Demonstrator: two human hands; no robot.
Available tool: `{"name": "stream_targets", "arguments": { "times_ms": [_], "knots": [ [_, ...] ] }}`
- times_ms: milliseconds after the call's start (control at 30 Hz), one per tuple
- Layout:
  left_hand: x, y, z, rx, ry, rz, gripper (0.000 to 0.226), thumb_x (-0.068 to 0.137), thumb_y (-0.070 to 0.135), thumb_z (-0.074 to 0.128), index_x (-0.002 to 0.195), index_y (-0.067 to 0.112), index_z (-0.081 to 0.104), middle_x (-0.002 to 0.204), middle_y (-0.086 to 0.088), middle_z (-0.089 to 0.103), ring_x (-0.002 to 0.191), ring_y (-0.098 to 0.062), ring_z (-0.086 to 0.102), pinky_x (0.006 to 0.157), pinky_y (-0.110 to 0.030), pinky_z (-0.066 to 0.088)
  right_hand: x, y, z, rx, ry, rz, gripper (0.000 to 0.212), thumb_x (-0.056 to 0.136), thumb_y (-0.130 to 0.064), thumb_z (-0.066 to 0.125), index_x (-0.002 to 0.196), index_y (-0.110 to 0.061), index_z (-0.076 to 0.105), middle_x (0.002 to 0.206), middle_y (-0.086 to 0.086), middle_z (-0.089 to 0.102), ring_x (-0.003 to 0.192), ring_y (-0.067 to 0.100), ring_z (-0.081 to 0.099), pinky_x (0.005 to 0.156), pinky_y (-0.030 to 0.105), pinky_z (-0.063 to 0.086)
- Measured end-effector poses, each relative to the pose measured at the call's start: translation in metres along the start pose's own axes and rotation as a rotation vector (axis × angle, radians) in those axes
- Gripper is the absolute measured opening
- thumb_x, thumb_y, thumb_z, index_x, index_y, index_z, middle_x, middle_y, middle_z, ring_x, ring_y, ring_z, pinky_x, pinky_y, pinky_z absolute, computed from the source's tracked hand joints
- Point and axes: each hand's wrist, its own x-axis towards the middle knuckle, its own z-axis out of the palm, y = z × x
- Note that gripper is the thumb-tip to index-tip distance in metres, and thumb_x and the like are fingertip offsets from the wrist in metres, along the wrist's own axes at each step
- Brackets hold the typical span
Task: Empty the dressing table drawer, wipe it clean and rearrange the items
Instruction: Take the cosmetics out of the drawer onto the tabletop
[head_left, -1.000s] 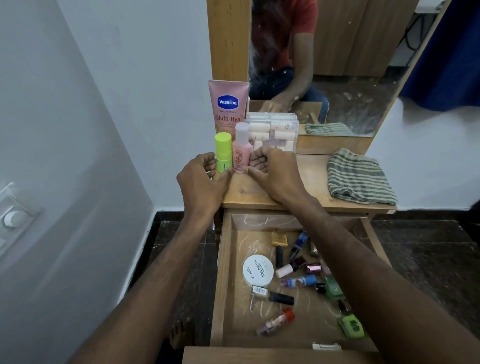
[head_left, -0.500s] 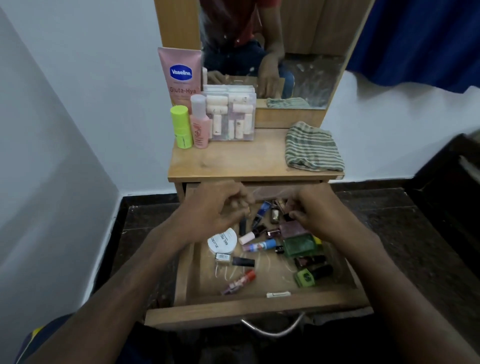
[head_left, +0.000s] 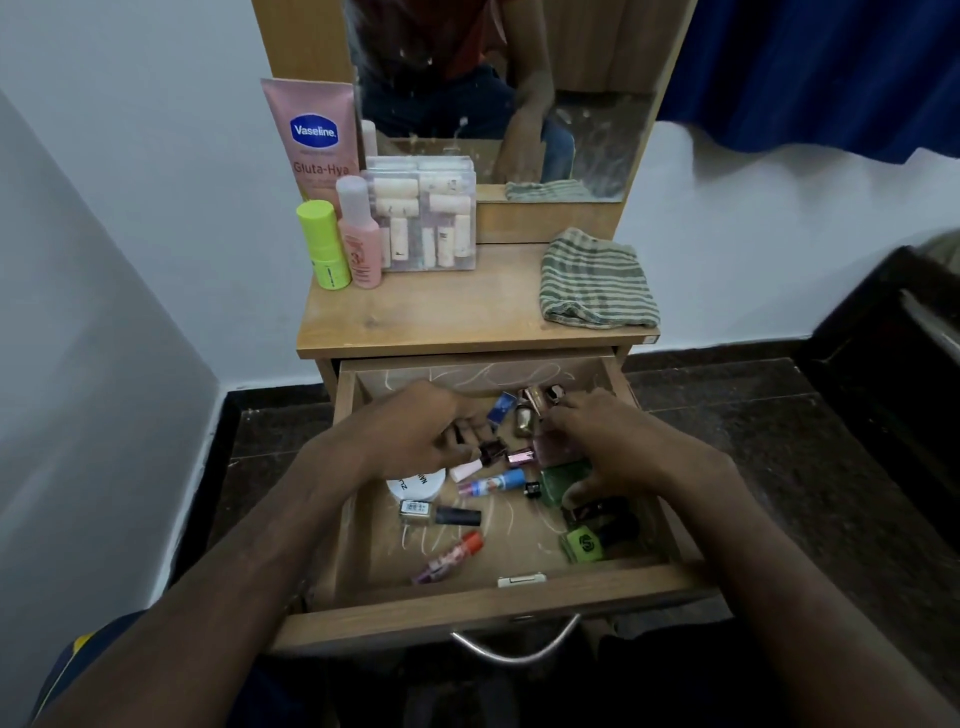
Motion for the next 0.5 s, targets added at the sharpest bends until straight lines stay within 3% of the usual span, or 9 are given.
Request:
{"name": "stream_targets", "arguments": {
  "times_ms": [167,333,500],
  "knots": [
    [-0.001,0.001,0.002,0.025,0.01,-0.019,0.022,0.099,0.03,0.072,0.12,0.034,0.069,0.099,0.019,0.067,0.078,0.009,0.063,0.062,-0.012,0.043,0.008,0.003,-0.001,-0.028,-0.092,0.012,0.077,0.074,-0.055,0.087,0.137,-0.025,0.056,0.142,0.002,0.049,0.127,0.024,0.043,0.104,0.039,0.043],
    [-0.003,-0.002,0.002,0.021,0.01,-0.023,0.02,0.099,0.029,0.072,0.118,0.034,0.069,0.091,0.026,0.062,0.08,0.016,0.06,0.061,-0.006,0.044,0.013,0.009,-0.001,0.016,-0.117,0.008,0.084,0.073,-0.053,0.089,0.14,-0.024,0.048,0.142,0.003,0.049,0.129,0.024,0.043,0.108,0.041,0.044],
    [-0.004,-0.005,0.003,0.043,0.032,-0.025,0.022,0.098,0.034,0.072,0.12,0.036,0.069,0.106,0.015,0.072,0.087,0.002,0.066,0.071,-0.028,0.059,0.015,0.008,-0.001,0.021,-0.092,-0.025,0.067,0.078,-0.047,0.088,0.129,-0.023,0.053,0.134,0.001,0.054,0.117,0.018,0.048,0.101,0.035,0.046]
  ]
}}
